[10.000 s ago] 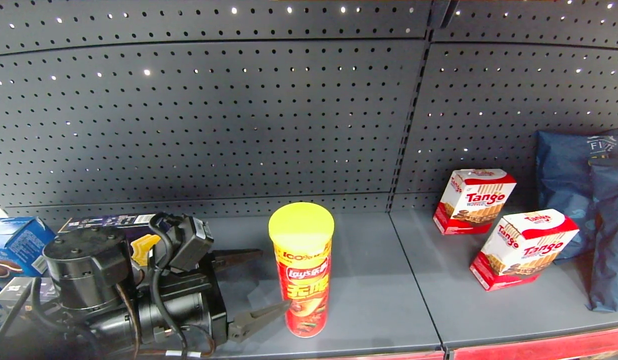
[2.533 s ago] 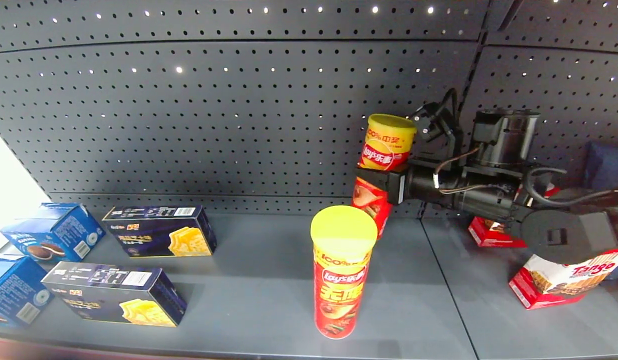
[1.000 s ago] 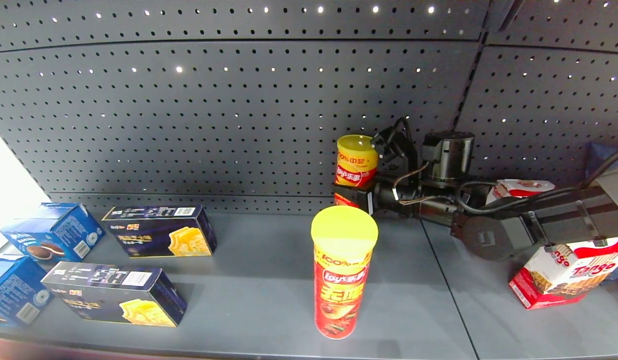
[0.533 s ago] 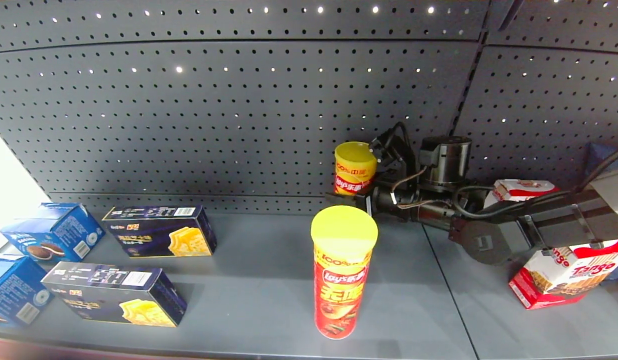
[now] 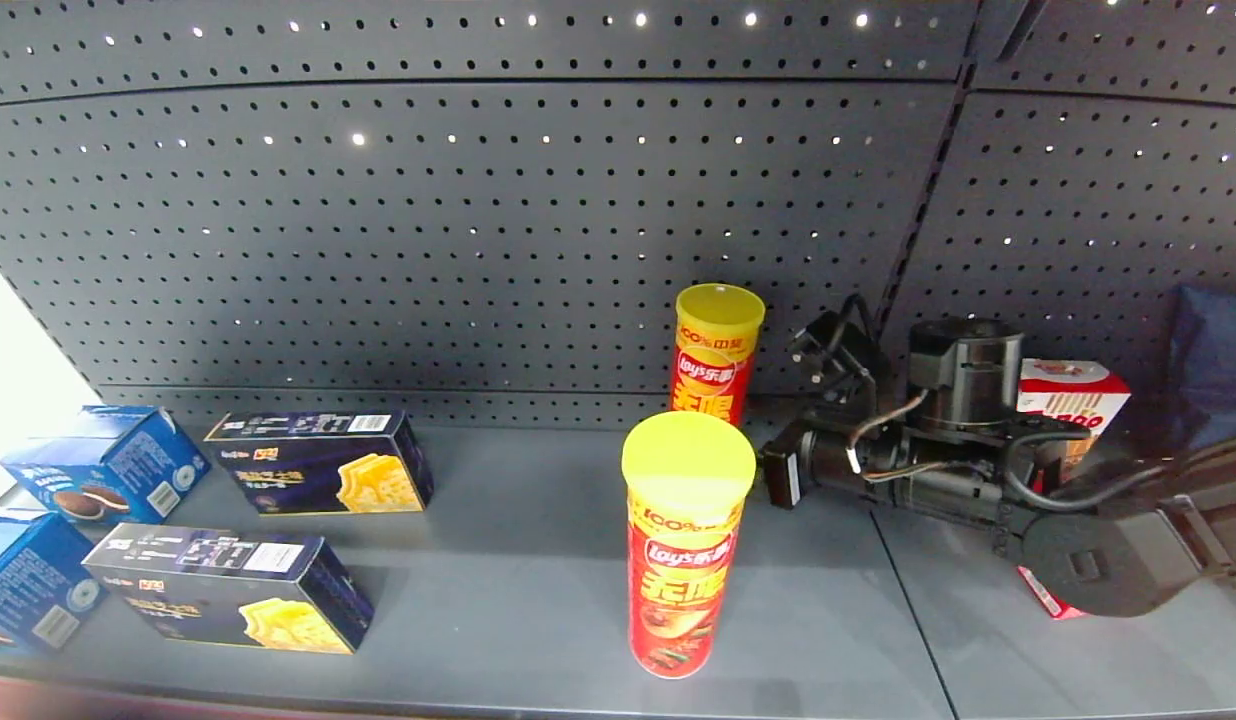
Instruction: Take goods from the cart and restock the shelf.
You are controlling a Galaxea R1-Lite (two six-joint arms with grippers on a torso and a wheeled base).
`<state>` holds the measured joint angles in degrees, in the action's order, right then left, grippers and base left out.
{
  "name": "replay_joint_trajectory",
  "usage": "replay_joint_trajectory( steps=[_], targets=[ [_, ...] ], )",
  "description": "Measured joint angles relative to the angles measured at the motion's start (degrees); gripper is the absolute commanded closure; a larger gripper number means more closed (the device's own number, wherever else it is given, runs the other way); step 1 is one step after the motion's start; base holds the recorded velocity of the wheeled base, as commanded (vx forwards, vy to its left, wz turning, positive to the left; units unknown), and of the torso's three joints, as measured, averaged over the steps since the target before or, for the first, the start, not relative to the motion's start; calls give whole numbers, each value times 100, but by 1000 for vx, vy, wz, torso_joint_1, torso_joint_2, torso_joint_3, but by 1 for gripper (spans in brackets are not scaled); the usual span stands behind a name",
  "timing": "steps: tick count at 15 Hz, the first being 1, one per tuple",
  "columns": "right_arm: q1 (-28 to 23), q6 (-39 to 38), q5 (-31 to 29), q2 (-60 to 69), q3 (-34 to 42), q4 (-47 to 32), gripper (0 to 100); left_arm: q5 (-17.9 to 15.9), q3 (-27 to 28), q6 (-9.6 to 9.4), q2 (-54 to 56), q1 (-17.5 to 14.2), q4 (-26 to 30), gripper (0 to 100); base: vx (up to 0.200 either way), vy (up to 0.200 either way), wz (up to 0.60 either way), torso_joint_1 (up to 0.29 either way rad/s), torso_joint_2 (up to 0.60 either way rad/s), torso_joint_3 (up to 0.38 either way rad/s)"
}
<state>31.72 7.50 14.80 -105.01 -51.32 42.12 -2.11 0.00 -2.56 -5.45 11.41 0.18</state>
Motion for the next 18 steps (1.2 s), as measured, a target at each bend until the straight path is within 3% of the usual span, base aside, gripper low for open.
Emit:
replay_joint_trajectory(
  steps=[5, 11, 18],
  targets=[
    [-276, 130, -350, 532, 717, 22, 0, 0, 0, 0, 0, 0, 0, 0, 0, 0, 0, 0, 0, 0],
    [-334, 123, -990, 1215, 907, -158, 0, 0, 0, 0, 0, 0, -2, 0, 0, 0, 0, 0, 0, 0],
    [-546, 121, -1154, 3594, 2177, -589, 0, 0, 0, 0, 0, 0, 0, 0, 0, 0, 0, 0, 0, 0]
  ],
)
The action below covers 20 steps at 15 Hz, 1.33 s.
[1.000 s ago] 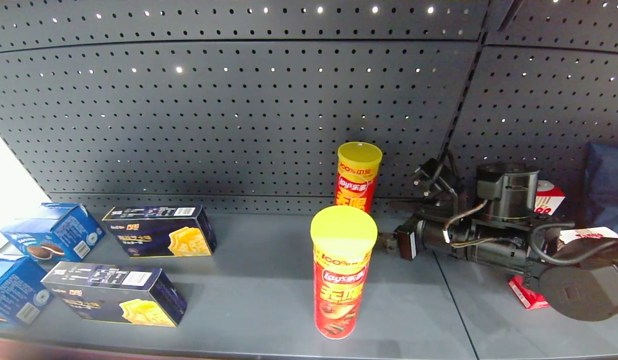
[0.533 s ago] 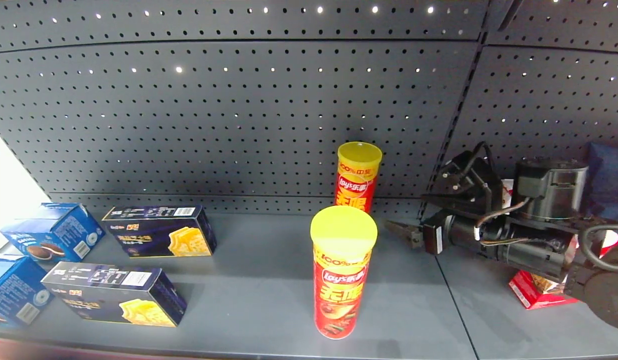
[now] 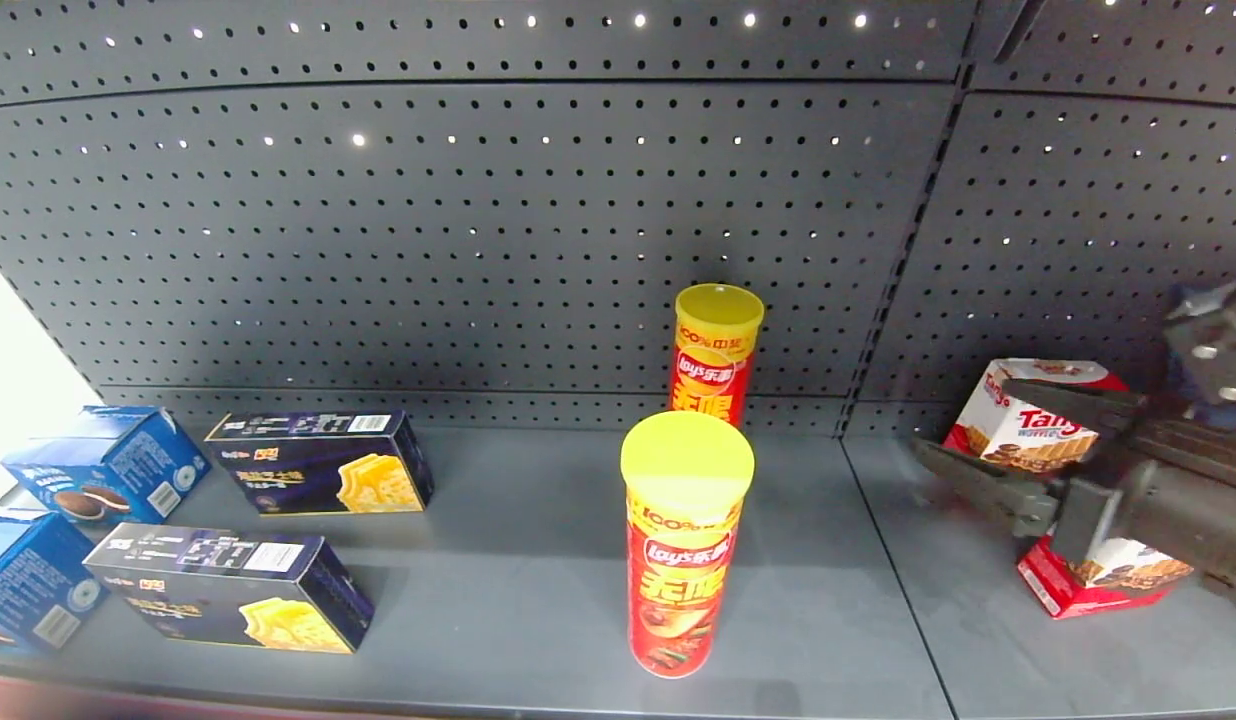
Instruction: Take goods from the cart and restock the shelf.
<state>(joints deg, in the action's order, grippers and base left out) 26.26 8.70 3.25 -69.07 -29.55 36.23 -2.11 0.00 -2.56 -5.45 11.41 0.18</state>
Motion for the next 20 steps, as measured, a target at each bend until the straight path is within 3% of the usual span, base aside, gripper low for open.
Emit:
replay_joint_trajectory(
  steps=[3, 7, 13, 16, 20],
  targets=[
    [-383, 5, -9, 1473, 519, -722, 0, 0, 0, 0, 0, 0, -2, 0, 0, 0, 0, 0, 0, 0],
    [-1264, -99, -20, 3523, 1158, -1891, 0, 0, 0, 0, 0, -1, -2, 0, 0, 0, 0, 0, 0, 0],
    [-2175, -919, -1029, 5897, 2798, -3148, 0, 0, 0, 0, 0, 7, -2, 0, 0, 0, 0, 0, 0, 0],
    [-2569, -1084, -482, 6420, 2931, -3545, 0, 0, 0, 0, 0, 0, -2, 0, 0, 0, 0, 0, 0, 0],
    [-2648, -886, -347, 6797, 2950, -3630, 0, 1, 0, 0, 0, 0, 0, 0, 0, 0, 0, 0, 0, 0]
  ],
)
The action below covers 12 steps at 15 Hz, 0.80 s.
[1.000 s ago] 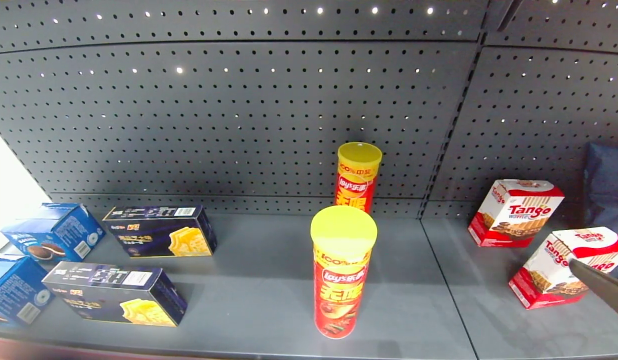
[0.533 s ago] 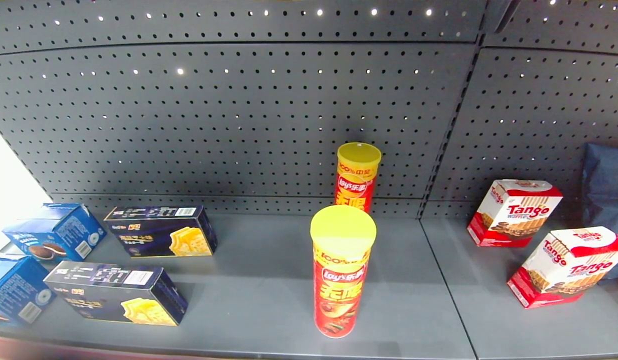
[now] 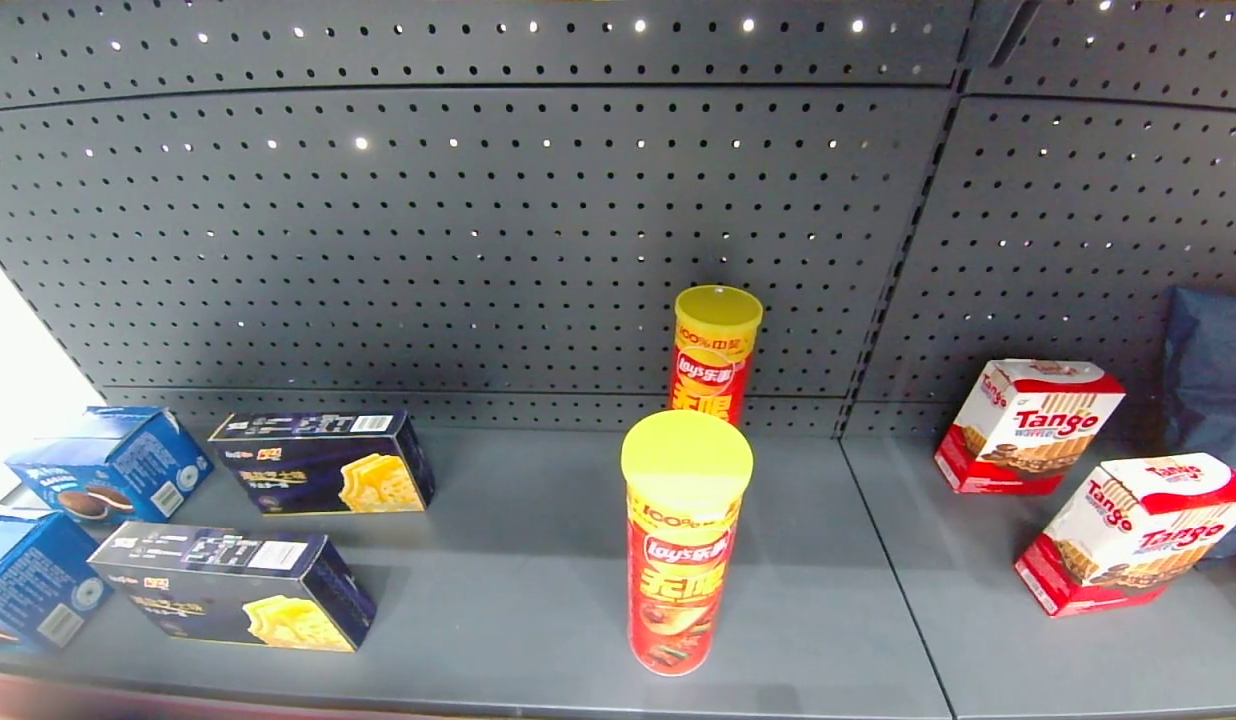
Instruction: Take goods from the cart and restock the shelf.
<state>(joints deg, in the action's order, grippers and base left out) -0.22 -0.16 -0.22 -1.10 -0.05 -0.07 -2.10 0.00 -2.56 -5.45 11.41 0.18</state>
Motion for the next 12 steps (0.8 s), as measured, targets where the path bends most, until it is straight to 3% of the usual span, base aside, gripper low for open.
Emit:
replay_joint_trajectory(
  steps=[12],
  targets=[
    [15, 6, 6, 126, 5, -2, 0, -1, 0, 0, 0, 0, 0, 0, 0, 0, 0, 0, 0, 0]
  ],
)
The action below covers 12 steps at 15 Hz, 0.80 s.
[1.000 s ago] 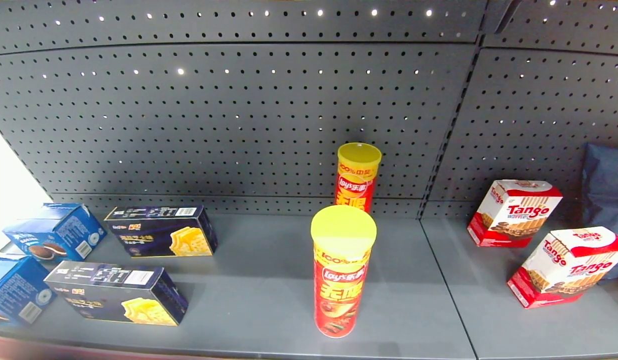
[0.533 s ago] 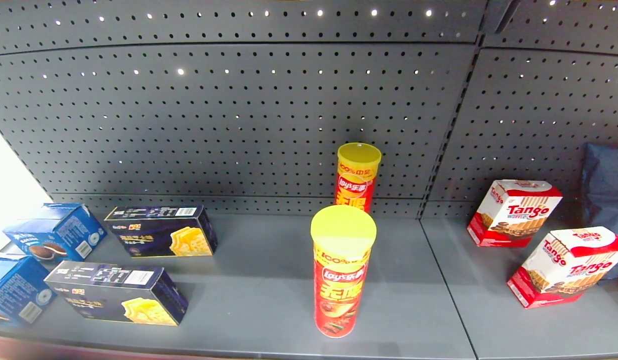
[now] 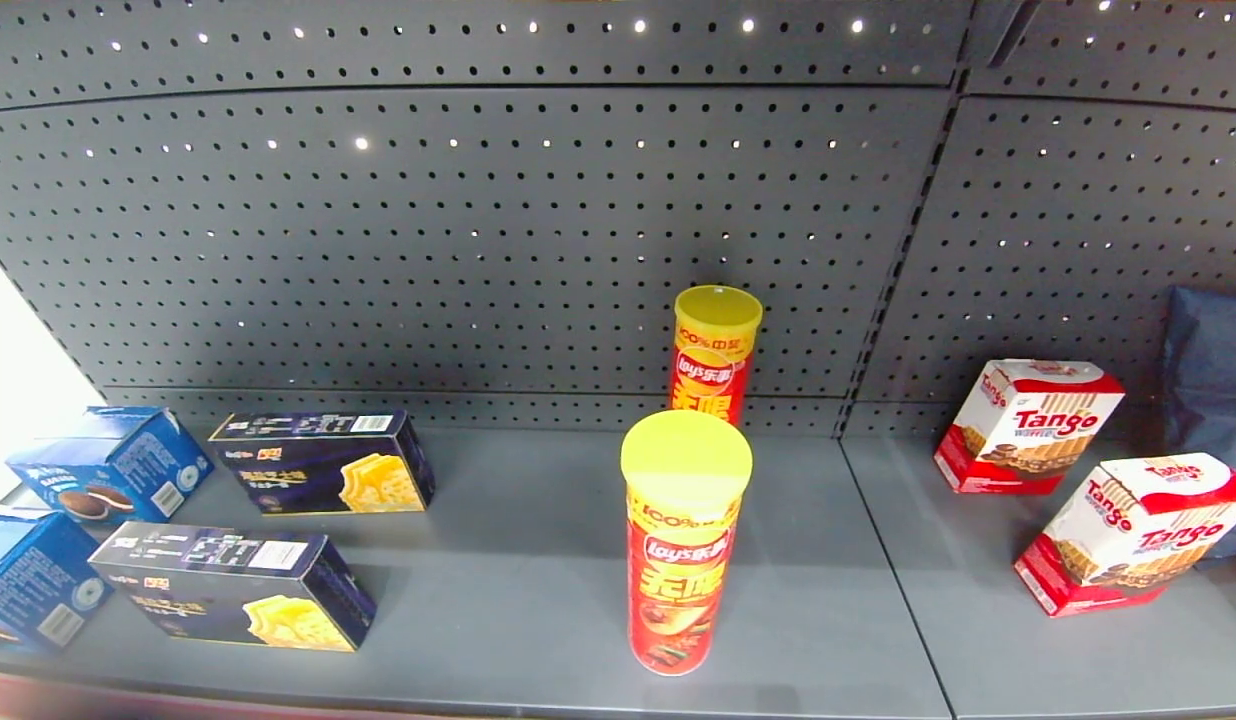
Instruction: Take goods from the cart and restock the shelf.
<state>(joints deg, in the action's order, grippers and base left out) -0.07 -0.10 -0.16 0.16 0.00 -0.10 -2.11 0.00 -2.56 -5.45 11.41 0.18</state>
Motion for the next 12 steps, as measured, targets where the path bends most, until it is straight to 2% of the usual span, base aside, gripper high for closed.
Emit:
replay_joint_trajectory(
  steps=[3, 5, 7, 10, 12],
  targets=[
    [0, 0, -2, -2, 0, 0, 0, -12, 0, -17, 0, 0, -5, 0, 0, 0, 0, 0, 0, 0],
    [0, 0, 0, -2, 0, 0, 0, 30, 0, -113, 0, 7, -16, 0, 0, 0, 0, 0, 0, 0],
    [0, 0, 0, -2, 0, 0, 0, 187, 189, -382, -44, 24, -267, 0, 0, 0, 0, 0, 0, 0],
    [-4, 0, 0, -2, 0, 2, 0, -5, 834, -819, -703, 317, -443, 0, 0, 0, 0, 0, 0, 0],
    [-4, -1, -2, -2, 0, 2, 0, -224, 1535, -1173, -1599, 623, -494, 0, 0, 0, 0, 0, 0, 0]
  ],
)
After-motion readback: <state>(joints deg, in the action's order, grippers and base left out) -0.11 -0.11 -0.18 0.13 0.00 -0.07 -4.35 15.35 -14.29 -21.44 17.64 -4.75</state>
